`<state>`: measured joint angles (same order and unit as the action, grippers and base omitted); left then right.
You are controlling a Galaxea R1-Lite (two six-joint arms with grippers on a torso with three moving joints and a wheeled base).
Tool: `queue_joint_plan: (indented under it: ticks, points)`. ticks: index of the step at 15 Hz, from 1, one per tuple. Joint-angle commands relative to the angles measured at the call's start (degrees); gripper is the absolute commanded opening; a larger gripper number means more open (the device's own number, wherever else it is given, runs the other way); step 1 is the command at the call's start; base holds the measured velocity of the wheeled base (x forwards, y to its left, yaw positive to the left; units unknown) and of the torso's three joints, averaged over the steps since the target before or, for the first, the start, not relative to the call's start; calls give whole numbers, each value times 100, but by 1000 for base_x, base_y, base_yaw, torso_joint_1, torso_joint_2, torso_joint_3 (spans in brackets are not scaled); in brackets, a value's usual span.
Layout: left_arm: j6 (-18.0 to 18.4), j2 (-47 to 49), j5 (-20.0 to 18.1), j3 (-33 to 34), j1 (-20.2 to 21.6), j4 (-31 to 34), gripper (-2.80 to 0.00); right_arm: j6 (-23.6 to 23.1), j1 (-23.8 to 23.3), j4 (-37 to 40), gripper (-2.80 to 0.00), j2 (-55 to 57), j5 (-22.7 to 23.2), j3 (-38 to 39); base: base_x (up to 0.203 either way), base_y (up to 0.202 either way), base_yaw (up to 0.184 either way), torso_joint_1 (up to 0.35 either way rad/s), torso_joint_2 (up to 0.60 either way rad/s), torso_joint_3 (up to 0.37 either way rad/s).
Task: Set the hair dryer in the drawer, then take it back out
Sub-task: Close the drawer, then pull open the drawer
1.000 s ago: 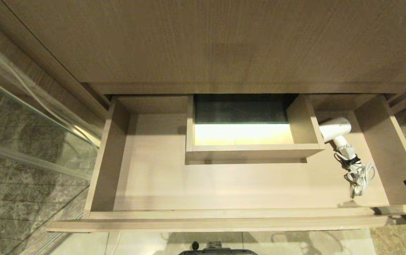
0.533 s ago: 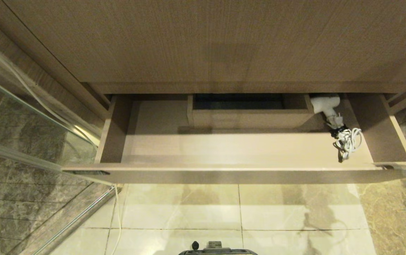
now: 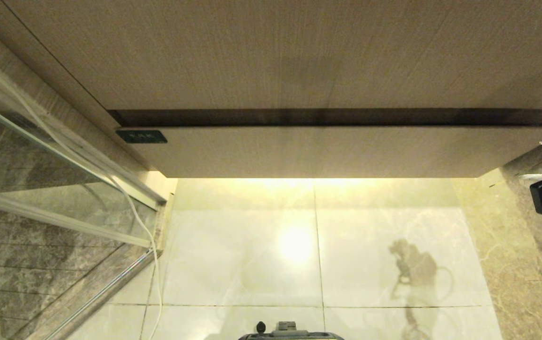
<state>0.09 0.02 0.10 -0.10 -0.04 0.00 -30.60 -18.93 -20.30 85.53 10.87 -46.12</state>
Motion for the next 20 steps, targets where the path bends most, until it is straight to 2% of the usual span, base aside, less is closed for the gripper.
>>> queue_joint_plan:
  ticks: [1,4,9,13,17,19,20]
  points:
    - [0,-2,-1,1,4,0,-280,-48,4,573,-280,-505,-12,104,0,0,0,0,0,0]
    - [0,-2,-1,1,3,0,-280,-76,4,1461,-280,-949,-129,46,0,0,0,0,0,0]
    - [0,-2,-1,1,-3,0,-280,-79,3,2454,-280,-1723,-659,-64,0,0,0,0,0,0]
    - [0,-2,-1,1,4,0,-280,-217,4,3394,-280,-2534,-697,-235,0,0,0,0,0,0]
    - [0,-2,-1,1,-2,0,-280,-888,-11,4160,-280,-2950,-709,-914,0,0,0,0,0,0]
    - [0,-2,-1,1,4,0,-280,-1635,-5,4597,-280,-2940,-702,-1581,0,0,0,0,0,0]
    - [0,-2,-1,1,3,0,-280,-2232,75,4787,-280,-2900,-673,-1919,0,0,0,0,0,0]
